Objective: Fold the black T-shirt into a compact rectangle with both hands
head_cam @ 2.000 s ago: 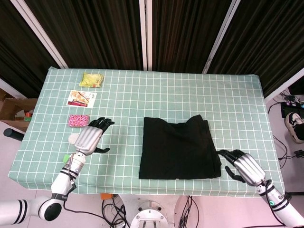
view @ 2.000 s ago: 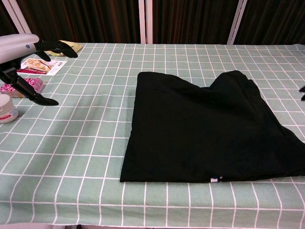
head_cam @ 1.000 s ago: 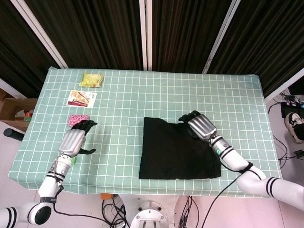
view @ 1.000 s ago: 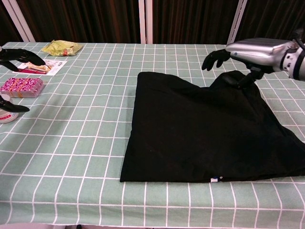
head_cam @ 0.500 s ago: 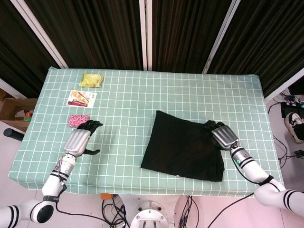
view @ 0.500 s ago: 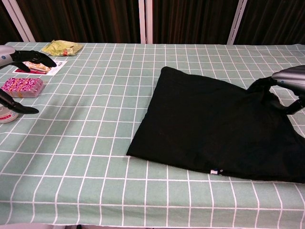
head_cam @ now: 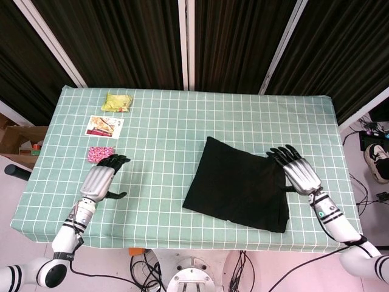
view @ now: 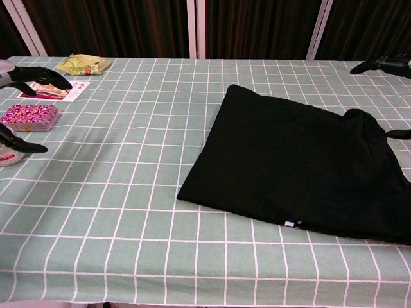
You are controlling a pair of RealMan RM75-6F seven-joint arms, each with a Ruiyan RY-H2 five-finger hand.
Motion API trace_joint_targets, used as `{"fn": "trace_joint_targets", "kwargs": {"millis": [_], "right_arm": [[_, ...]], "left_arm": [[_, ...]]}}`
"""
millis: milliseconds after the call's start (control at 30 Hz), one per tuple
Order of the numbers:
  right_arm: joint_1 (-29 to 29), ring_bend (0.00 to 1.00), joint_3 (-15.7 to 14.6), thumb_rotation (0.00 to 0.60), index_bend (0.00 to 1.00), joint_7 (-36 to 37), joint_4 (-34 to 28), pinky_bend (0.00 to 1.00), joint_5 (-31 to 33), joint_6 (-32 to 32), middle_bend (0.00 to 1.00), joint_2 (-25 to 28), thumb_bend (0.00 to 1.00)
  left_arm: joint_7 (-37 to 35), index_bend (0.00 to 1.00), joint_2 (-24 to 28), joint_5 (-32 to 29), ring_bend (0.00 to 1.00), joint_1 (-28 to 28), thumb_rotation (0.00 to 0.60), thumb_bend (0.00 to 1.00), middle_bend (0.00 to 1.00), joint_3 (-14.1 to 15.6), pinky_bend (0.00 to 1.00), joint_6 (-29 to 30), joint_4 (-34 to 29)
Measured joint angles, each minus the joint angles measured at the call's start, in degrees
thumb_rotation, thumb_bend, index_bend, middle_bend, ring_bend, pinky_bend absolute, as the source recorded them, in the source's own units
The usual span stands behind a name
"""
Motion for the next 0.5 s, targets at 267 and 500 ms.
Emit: {"fn": "trace_joint_targets", "kwargs": {"millis": [267,500], "right_arm": [[-7.17,0.05,-7.25,0.6,0.25,1.41,11.53,0.06,-10.52,10.39,0.13,-0.01,0.13],[-8.29,0.05,-8.06,0.6,0.25,1.17,22.55,0.05,-12.2,11.2,0.13,-5.41,0.13]], "left_arm": [[0.58,0.18,-0.02,-0.23,0.09,0.14,0.6,0.1,0.14,-0.21,0.18,-0.28,-1.04],[1.04,0.18,-0.04,-0.43,0.09,0.12,0.599,0.1,0.13,-0.52,0.18,-0.5,-1.84]]}}
